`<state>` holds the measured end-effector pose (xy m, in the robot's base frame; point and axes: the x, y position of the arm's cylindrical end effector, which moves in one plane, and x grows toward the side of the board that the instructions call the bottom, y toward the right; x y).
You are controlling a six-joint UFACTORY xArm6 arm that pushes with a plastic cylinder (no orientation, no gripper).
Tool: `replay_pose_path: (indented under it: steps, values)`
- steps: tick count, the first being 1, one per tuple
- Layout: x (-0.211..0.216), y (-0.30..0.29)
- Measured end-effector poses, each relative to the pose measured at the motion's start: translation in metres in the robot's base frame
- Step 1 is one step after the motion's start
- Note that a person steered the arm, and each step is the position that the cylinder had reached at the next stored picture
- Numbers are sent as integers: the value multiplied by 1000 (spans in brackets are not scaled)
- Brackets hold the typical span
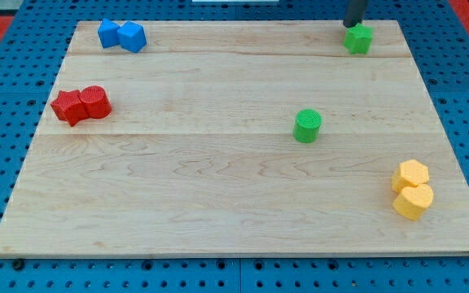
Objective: Keep the green circle into the green star to the left
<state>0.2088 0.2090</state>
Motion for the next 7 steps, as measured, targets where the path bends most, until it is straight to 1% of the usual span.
replay_pose_path:
  steps: [1,2,3,4,5,6,7]
  values:
    - [56,-10]
    - [126,-14]
    - [151,-11]
    - [113,-17]
    - [130,-73]
    - [169,-144]
    - [236,-171]
